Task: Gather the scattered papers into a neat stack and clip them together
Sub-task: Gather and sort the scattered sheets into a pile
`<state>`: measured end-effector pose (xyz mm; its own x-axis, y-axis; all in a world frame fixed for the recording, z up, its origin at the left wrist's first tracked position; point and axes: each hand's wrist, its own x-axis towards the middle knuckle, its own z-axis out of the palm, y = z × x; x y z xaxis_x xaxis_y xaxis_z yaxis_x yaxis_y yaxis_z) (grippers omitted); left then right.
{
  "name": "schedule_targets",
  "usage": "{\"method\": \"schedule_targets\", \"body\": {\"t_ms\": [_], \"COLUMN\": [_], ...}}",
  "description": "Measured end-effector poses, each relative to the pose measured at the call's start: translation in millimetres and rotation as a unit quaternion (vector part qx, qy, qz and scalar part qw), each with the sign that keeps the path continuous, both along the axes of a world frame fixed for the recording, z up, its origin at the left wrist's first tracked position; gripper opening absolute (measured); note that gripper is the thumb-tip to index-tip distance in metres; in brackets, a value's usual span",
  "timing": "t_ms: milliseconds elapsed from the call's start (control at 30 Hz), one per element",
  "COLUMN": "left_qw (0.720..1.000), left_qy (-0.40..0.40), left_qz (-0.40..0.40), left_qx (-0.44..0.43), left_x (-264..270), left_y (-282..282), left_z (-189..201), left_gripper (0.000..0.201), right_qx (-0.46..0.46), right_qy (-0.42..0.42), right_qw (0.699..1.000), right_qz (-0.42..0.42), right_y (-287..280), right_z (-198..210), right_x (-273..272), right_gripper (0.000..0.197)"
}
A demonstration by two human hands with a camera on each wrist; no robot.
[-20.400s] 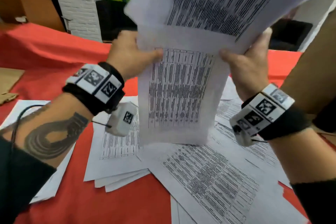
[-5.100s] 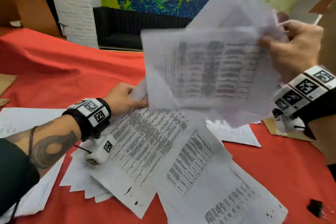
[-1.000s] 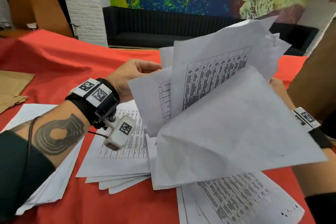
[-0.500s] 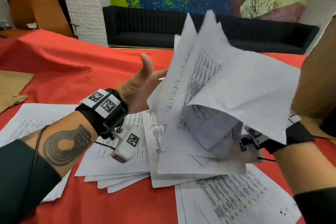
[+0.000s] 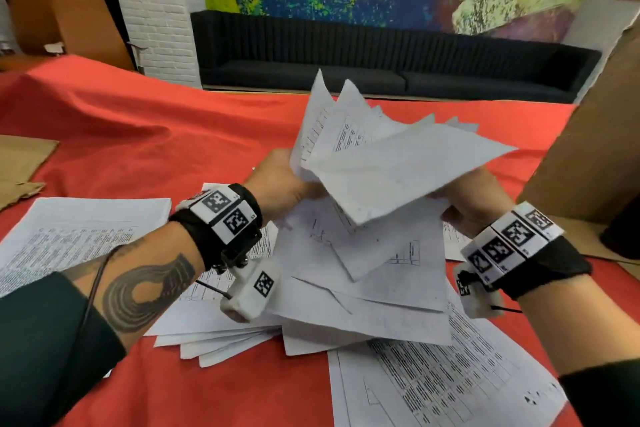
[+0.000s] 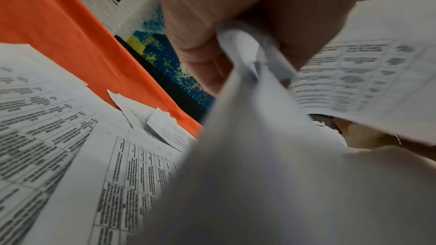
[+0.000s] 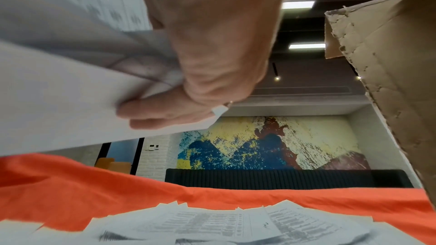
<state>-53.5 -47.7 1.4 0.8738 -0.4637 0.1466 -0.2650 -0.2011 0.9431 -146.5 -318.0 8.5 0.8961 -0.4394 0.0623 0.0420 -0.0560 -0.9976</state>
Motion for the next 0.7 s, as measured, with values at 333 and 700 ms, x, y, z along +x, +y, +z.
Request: {"method": "schedule_targets", "body": {"t_ms": [333,700], "left_qw": [0.999,0.941], "left_qy": [-0.045,-0.242], "left_qz": [0.025,0.225], "left_qx": [-0.009,0.070], "left_x": [3,5], "left_y": [19,11], "left_z": [24,98], "left_gripper": [0.012,0.037], "right_qx": [-0.035,-0.252], "right_qy": [-0.035,-0.331], "right_qw": [0.997,0.905], "right_qz": [-0.054,-0.083], "right_y": [-20,23], "right_z": [9,87], "right_x": [-8,-15], "right_gripper": [0.036,0.015]}}
